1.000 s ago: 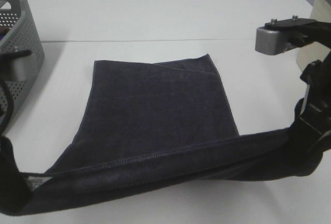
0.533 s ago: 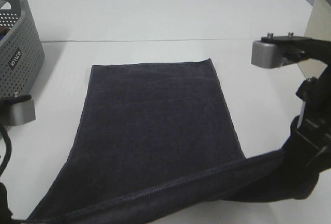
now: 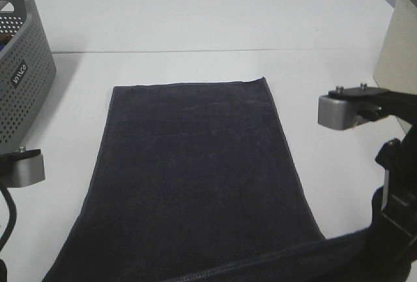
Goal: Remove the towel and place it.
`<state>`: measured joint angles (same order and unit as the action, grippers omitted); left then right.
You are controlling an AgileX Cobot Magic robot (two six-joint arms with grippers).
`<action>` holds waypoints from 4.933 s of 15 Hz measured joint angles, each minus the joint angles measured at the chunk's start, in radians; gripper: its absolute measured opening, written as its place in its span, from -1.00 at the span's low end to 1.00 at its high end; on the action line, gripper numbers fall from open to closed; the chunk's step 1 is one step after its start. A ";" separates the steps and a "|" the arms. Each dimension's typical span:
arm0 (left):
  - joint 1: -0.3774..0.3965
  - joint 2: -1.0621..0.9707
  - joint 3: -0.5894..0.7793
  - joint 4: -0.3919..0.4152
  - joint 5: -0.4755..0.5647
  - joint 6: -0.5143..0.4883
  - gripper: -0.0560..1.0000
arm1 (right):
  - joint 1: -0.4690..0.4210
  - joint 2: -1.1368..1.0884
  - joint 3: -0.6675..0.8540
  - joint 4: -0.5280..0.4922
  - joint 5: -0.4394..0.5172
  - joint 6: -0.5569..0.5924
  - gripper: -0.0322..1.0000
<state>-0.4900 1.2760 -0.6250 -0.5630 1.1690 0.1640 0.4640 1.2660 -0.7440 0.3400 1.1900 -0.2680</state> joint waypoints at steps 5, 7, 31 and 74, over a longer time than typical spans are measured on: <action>0.000 0.088 0.000 -0.008 0.001 0.012 -0.89 | 0.000 0.003 0.058 0.014 -0.038 -0.011 -0.92; 0.000 0.149 0.000 -0.009 0.000 0.015 -0.89 | 0.000 0.042 0.058 0.019 -0.047 -0.025 -0.92; -0.134 0.532 -0.156 0.035 -0.079 0.019 -0.89 | -0.001 0.456 0.059 0.087 -0.103 -0.130 -0.92; 0.363 1.203 -1.458 0.279 -0.150 -0.040 0.44 | -0.335 1.364 -1.609 -0.011 0.022 0.050 0.47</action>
<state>-0.1270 2.4790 -2.0830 -0.2840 1.0190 0.1240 0.1290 2.6300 -2.3530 0.3290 1.2120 -0.2180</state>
